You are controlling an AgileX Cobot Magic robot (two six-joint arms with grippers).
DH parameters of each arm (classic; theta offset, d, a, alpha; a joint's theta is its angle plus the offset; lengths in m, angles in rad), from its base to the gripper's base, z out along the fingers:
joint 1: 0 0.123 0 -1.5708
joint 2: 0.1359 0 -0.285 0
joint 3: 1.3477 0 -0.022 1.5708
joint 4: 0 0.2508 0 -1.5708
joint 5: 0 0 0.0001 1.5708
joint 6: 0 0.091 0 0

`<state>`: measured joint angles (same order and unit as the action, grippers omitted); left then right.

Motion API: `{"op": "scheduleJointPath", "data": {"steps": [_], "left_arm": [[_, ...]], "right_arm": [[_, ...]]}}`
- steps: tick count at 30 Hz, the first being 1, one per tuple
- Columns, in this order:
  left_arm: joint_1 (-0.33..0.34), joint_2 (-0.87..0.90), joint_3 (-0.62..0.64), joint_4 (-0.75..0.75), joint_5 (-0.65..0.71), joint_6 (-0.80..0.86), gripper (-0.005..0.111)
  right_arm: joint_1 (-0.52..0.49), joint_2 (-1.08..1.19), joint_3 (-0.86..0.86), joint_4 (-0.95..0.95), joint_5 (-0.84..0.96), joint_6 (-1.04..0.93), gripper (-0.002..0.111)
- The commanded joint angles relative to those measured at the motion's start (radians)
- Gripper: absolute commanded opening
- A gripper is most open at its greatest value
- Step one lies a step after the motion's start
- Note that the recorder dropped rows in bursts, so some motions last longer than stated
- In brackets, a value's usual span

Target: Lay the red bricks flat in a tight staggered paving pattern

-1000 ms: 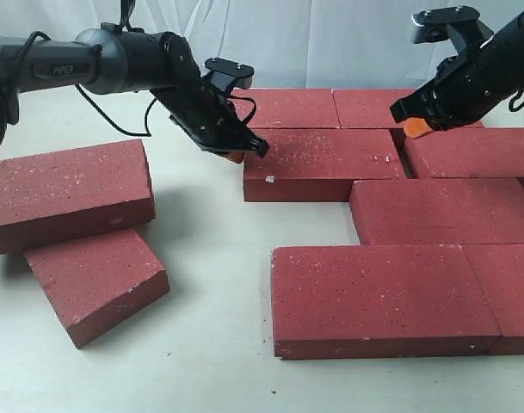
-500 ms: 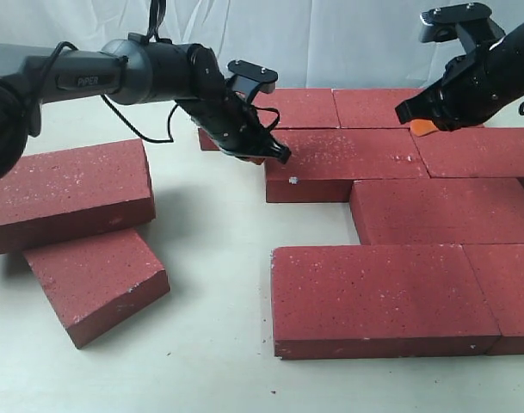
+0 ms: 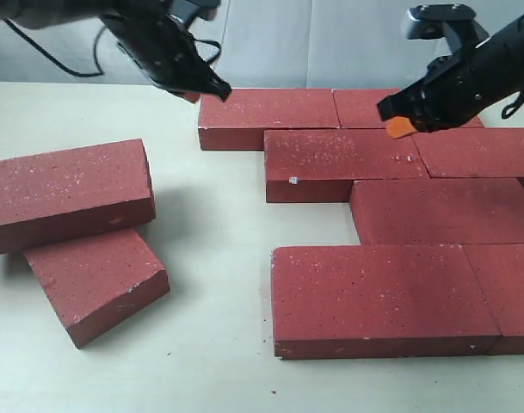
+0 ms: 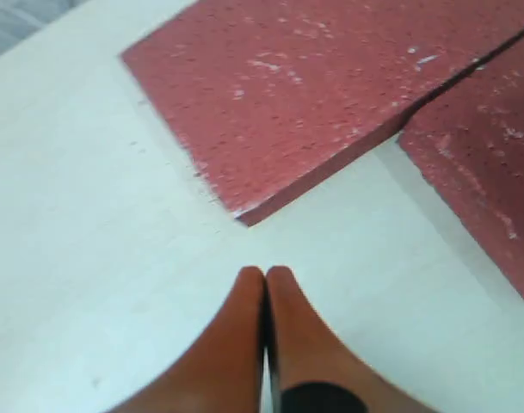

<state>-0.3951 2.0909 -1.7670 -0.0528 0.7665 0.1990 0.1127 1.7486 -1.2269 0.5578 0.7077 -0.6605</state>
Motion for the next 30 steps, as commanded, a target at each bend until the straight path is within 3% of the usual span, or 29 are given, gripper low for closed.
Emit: {"op": "scheduleJointPath", "data": {"steps": [1,7,11,16,22,30], "left_arm": [[0.081,-0.184,0.120,-0.003,0.046,-0.016,0.000],[0.209,-0.438,0.384,-0.015,0.027,-0.016,0.000],[0.306,-0.583,0.536,-0.067,0.008,-0.021,0.000],[0.397,-0.715,0.660,-0.062,0.003,-0.073,0.000],[0.506,-0.846,0.793,0.004,0.000,-0.154,0.000],[0.601,-0.897,0.967,0.132,-0.100,-0.306,0.000]], "right_arm": [[0.130,-0.010,0.005,0.085,0.048,-0.090,-0.001],[0.333,-0.010,0.005,0.122,-0.009,-0.058,-0.001],[0.415,0.004,-0.014,0.109,-0.130,0.040,-0.001],[0.458,0.104,-0.191,-0.008,0.015,0.199,-0.001],[0.507,0.239,-0.431,-0.363,0.127,0.451,-0.001],[0.507,0.374,-0.617,-0.376,0.149,0.479,-0.001]]}}
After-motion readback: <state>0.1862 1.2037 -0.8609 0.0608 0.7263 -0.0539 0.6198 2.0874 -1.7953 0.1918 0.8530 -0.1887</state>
